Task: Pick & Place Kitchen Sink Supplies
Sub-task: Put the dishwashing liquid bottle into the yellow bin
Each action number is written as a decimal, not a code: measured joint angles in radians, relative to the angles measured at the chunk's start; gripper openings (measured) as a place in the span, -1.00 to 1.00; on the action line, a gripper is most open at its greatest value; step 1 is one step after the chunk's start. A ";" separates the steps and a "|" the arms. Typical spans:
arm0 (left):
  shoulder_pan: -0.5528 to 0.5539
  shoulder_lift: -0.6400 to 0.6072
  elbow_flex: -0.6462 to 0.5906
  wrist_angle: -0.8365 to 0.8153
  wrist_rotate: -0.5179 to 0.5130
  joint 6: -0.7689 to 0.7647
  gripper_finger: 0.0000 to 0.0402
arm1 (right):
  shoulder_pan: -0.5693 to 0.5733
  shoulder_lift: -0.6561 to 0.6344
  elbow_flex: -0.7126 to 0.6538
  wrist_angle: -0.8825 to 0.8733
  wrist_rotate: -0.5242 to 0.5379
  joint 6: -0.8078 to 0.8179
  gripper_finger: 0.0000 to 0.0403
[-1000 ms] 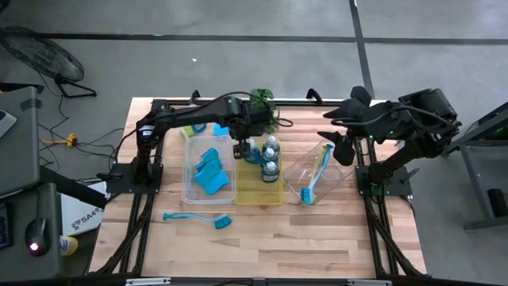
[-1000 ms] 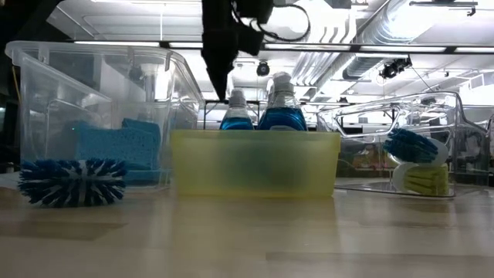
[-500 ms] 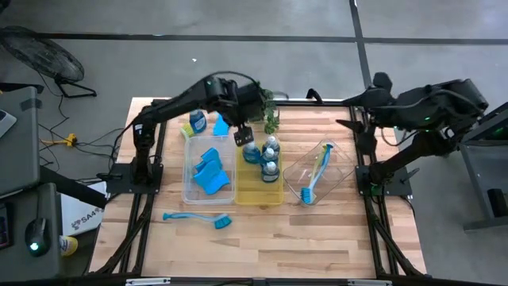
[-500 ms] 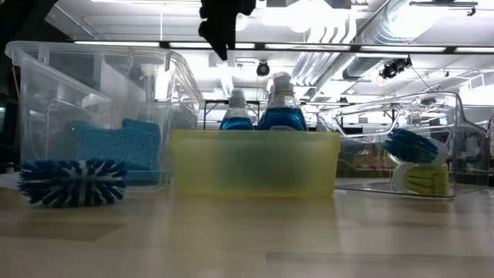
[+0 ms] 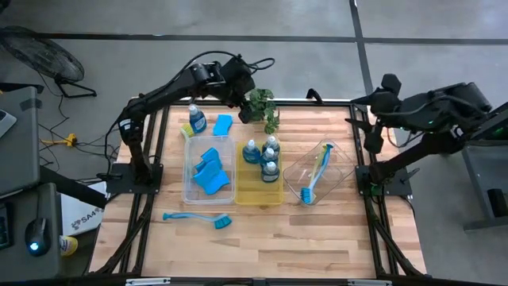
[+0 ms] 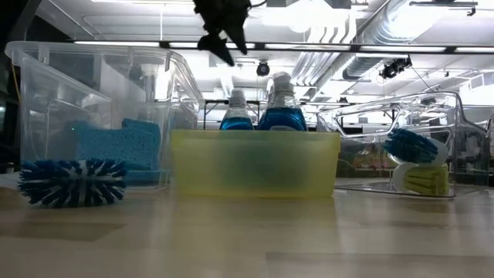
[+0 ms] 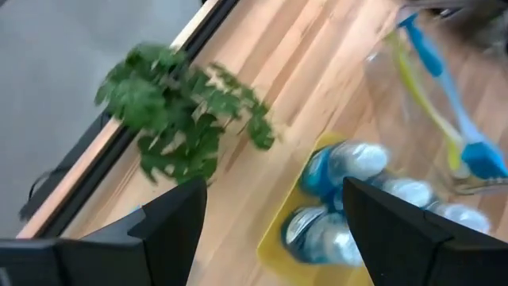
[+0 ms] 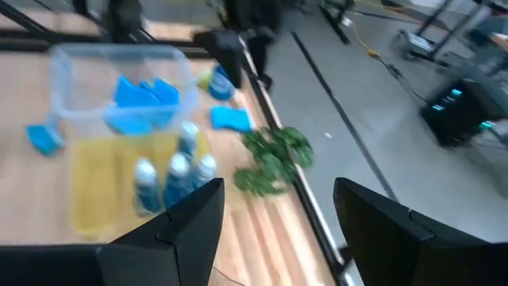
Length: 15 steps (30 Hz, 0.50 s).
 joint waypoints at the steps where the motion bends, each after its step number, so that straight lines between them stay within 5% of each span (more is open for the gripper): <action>1: 0.012 -0.009 -0.018 -0.006 -0.002 -0.001 0.43 | 0.000 -0.023 -0.048 0.015 0.011 0.001 0.15; 15: 0.328 -0.236 -0.391 -0.026 -0.106 -0.038 0.43 | -0.007 -0.263 -0.550 0.521 0.062 0.032 0.15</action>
